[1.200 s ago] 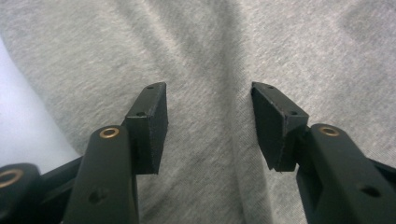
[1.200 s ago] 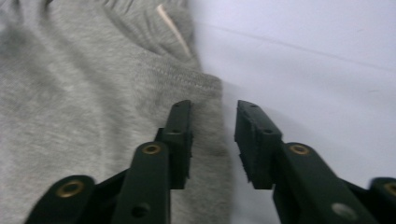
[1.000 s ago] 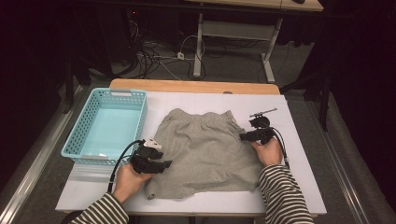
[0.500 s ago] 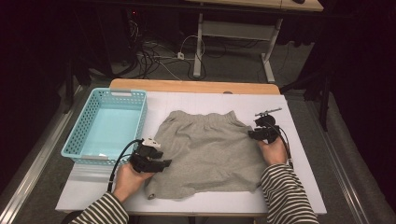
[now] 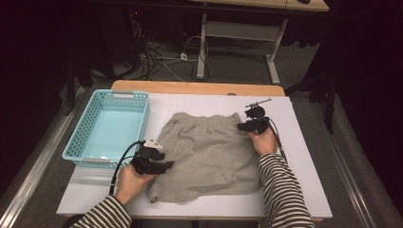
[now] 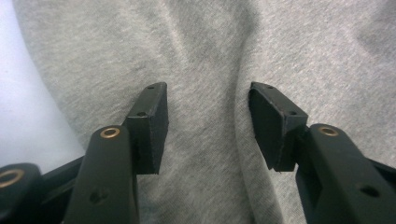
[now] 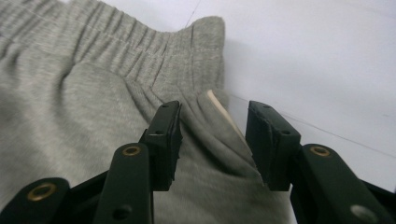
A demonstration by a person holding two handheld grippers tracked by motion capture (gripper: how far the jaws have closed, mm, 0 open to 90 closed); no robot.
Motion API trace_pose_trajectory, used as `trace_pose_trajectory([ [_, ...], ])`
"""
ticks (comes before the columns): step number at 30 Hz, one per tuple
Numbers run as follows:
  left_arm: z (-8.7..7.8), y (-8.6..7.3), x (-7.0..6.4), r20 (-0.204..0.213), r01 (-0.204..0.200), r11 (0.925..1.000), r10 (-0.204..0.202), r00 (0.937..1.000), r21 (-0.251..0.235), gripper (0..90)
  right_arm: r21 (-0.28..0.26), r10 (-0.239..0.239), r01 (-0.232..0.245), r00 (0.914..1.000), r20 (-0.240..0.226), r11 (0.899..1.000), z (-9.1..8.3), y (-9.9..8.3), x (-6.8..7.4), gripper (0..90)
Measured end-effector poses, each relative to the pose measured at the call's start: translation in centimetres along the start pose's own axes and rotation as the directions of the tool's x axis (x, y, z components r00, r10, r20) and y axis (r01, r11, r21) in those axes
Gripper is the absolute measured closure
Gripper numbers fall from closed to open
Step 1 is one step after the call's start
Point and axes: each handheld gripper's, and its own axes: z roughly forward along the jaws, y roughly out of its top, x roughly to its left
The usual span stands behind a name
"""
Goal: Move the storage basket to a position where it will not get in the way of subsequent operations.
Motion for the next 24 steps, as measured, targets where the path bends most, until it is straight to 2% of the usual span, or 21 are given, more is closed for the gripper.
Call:
trace_pose_trajectory([
  [2,0.0,0.0,0.0,-0.001,-0.002,1.0000,0.002,1.0000,-0.001,46.4,0.054,0.006,-0.004,0.9997,-0.024,0.999,0.7,0.3,0.2,67.8],
  [3,0.0,0.0,0.0,-0.003,-0.003,1.0000,0.003,1.0000,0.001,46.4,0.054,-0.022,0.023,0.9997,-0.008,0.998,0.8,0.4,0.4,77.0],
  [4,0.1,0.0,0.0,-0.006,-0.005,1.0000,0.005,1.0000,0.002,46.3,0.062,-0.039,0.040,0.9992,-0.005,0.997,0.8,0.6,0.5,81.7],
  [6,0.2,0.0,-0.1,-0.021,-0.010,0.9999,0.010,0.9997,0.004,46.4,0.020,-0.062,0.061,0.9968,0.051,0.998,0.4,0.9,0.4,83.8],
  [8,0.3,0.0,-0.2,-0.030,-0.014,0.9999,0.014,0.9994,0.004,46.4,-0.025,-0.019,0.021,0.9955,0.092,0.999,-0.1,1.2,-0.4,84.2],
  [9,0.4,0.0,-0.1,-0.032,-0.014,0.9999,0.014,0.9994,0.002,46.4,-0.028,-0.003,0.006,0.9933,0.115,1.000,-0.2,1.4,-0.8,84.2],
  [11,0.5,0.1,-0.1,-0.031,-0.006,1.0000,0.006,0.9995,-0.004,46.4,-0.004,0.013,-0.012,0.9903,0.138,1.000,-0.1,1.4,-1.4,82.7],
  [12,0.5,0.1,0.0,-0.027,-0.003,1.0000,0.003,0.9996,-0.005,46.4,0.011,0.016,-0.017,0.9907,0.135,1.000,0.1,1.4,-1.5,79.5],
  [15,0.5,0.1,0.0,-0.025,-0.006,1.0000,0.006,0.9997,-0.005,46.4,0.031,0.011,-0.014,0.9936,0.113,0.999,0.2,1.0,-1.1,65.0],
  [17,0.5,0.1,0.0,-0.023,-0.005,1.0000,0.005,0.9997,-0.005,46.3,0.010,-0.018,0.017,0.9943,0.105,1.000,-0.4,0.5,-0.8,59.2],
  [20,0.5,0.2,0.1,-0.009,-0.004,1.0000,0.004,0.9999,-0.007,44.8,-0.010,-0.029,0.030,0.9958,0.087,0.999,-1.7,-0.7,-0.5,54.5],
  [24,0.6,0.1,0.0,-0.008,-0.015,0.9999,0.015,0.9999,-0.004,42.2,-0.035,0.000,0.002,0.9986,0.053,0.999,-3.5,-2.8,-0.3,52.2],
])
